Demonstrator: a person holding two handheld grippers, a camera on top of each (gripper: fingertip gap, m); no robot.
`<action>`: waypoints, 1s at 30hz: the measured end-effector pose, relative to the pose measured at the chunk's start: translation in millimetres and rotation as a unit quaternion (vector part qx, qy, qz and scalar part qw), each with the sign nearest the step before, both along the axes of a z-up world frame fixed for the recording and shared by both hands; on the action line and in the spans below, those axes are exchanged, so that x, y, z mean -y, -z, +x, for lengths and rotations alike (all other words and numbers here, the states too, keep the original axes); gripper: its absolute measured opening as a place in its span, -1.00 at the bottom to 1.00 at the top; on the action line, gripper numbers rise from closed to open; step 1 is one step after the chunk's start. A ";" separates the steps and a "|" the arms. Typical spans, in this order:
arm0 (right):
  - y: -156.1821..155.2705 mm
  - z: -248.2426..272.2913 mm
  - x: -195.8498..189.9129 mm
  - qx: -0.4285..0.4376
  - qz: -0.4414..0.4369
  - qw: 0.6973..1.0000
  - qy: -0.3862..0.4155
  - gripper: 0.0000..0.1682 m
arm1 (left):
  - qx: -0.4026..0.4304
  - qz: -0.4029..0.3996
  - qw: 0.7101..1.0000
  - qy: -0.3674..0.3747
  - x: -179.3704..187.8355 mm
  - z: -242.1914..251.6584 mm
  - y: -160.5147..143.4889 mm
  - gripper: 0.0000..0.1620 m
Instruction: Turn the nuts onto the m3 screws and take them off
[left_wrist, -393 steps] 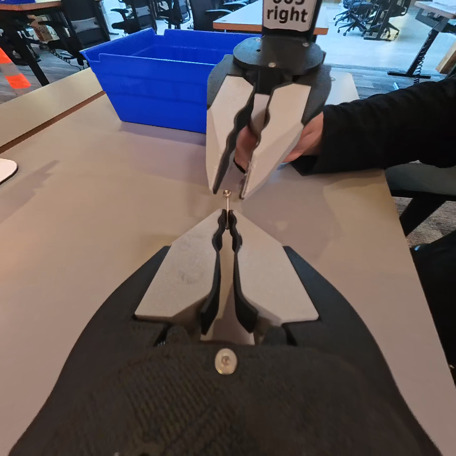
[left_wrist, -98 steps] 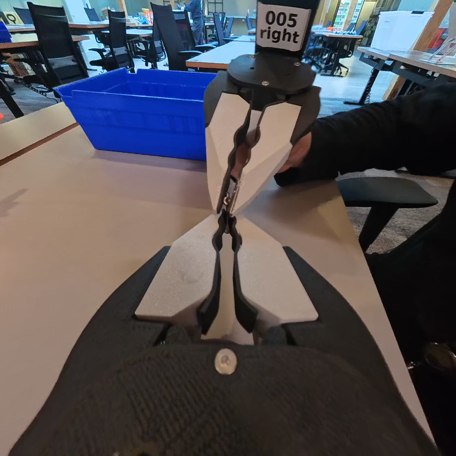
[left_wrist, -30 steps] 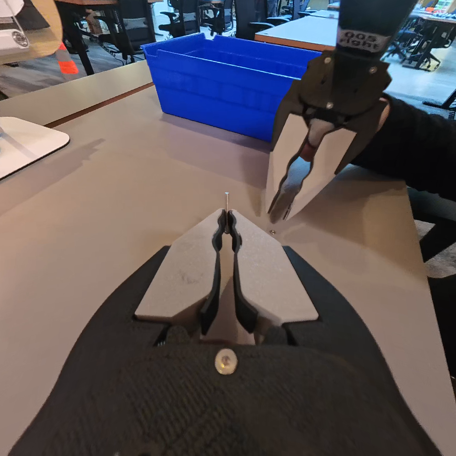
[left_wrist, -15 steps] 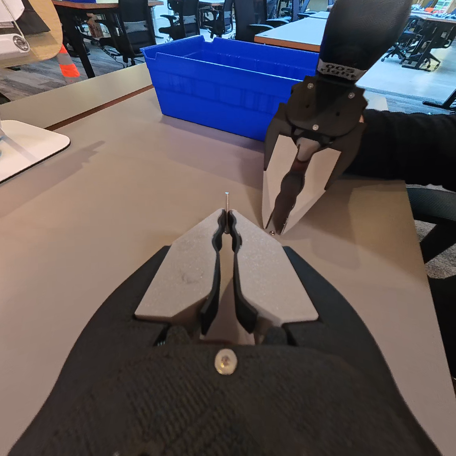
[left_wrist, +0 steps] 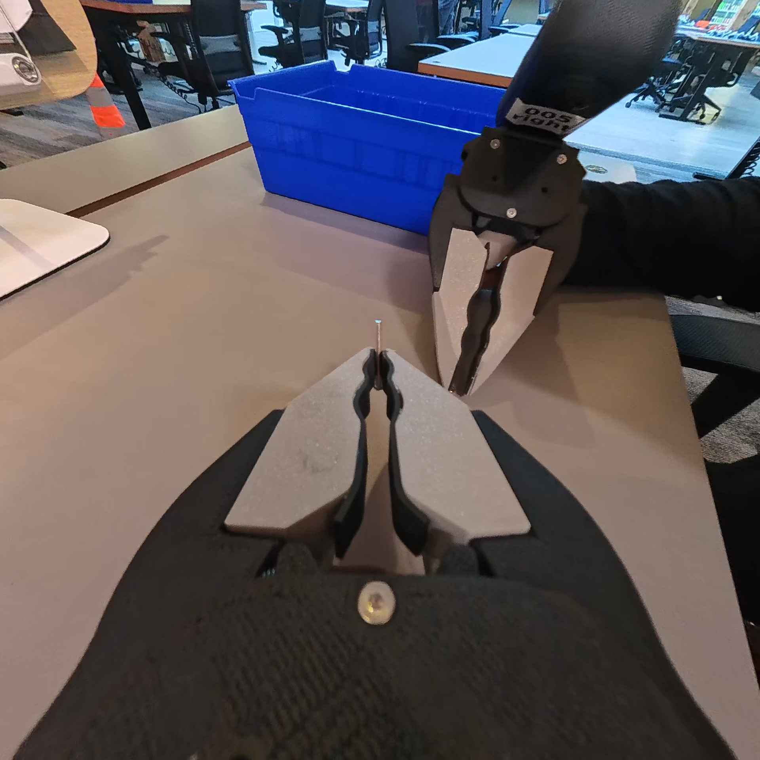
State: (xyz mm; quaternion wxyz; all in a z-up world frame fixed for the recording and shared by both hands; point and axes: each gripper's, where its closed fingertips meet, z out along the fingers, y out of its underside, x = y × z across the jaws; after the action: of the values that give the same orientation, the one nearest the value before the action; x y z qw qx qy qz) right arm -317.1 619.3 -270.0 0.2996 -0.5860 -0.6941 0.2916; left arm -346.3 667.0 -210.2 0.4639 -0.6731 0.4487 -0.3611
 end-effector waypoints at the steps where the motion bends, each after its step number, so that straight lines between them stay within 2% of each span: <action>1: -0.3 0.6 -0.5 -0.001 0.000 1.000 -0.001 -0.92 | 0.000 0.000 1.000 0.000 -0.1 -0.1 0.0 -1.00; 30: 5.8 3.7 -3.4 0.014 0.006 1.000 -0.004 -0.97 | -0.004 -0.001 1.000 0.005 2.2 1.4 1.0 -1.00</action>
State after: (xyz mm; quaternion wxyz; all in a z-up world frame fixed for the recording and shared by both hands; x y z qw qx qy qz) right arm -313.4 622.8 -275.8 0.2921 -0.5854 -0.7025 0.2801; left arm -344.9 664.8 -211.1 0.4596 -0.6729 0.4532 -0.3613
